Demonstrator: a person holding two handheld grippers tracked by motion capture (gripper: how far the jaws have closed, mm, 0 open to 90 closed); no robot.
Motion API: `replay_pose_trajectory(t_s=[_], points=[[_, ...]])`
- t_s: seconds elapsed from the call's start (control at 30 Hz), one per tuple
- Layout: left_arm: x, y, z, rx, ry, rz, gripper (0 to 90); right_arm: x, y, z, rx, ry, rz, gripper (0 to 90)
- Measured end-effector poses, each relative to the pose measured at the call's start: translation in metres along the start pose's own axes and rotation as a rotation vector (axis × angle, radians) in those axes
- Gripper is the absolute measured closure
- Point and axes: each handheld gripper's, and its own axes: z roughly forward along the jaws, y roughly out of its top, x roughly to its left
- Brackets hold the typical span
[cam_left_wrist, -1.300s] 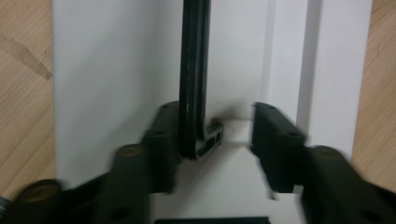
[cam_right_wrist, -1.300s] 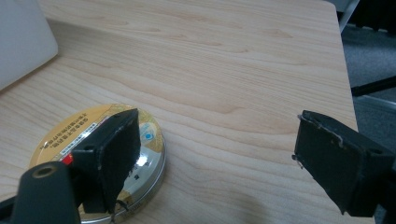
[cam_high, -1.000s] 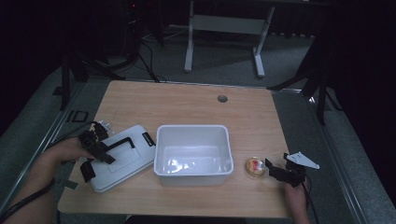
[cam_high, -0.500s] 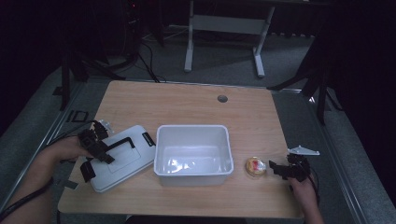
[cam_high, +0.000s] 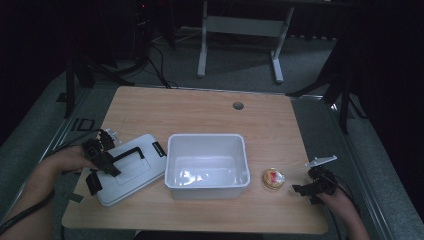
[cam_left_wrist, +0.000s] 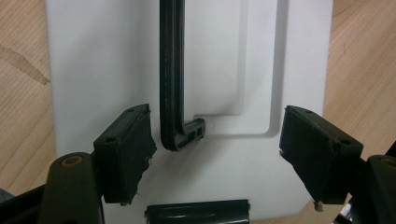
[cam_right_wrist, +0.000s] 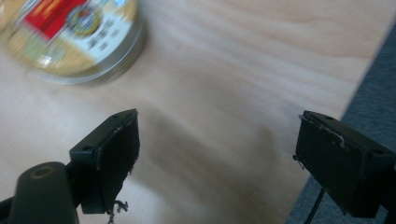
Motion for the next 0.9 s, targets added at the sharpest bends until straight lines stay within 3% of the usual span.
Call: replay_pose_trajectory(t_s=[0.17,0.2,0.27,0.33,0.4,0.53,0.63,0.77,0.9], points=[[0.0,0.0,-0.002,-0.004,0.002,0.0,24.8,0.002,0.0,0.0,0.069,0.06,-0.072,13.5],[-0.001,0.0,-0.002,0.001,0.01,0.004,24.8,0.006,0.0,0.0,0.094,0.105,-0.135,13.6],[-0.001,0.0,-0.002,0.003,0.008,0.005,24.8,0.007,0.0,0.0,0.102,0.125,-0.155,13.6],[-0.001,-0.001,-0.002,0.008,0.01,0.007,24.8,0.012,0.001,-0.002,0.136,0.184,-0.227,13.6],[-0.002,-0.001,-0.002,0.015,0.007,0.005,24.8,0.014,0.002,-0.004,0.179,0.219,-0.264,13.6],[-0.003,-0.001,-0.002,0.019,0.007,0.013,24.8,0.017,0.005,-0.006,0.249,0.25,-0.313,13.6],[-0.004,0.0,-0.003,0.023,0.009,0.015,24.8,0.019,0.006,-0.008,0.268,0.266,-0.363,13.8],[-0.004,0.001,-0.005,0.025,0.007,0.012,24.8,0.022,0.006,-0.008,0.308,0.248,-0.437,14.0],[-0.005,0.0,-0.005,0.033,-0.004,0.009,24.8,0.023,0.007,-0.01,0.35,0.292,-0.477,14.0]])
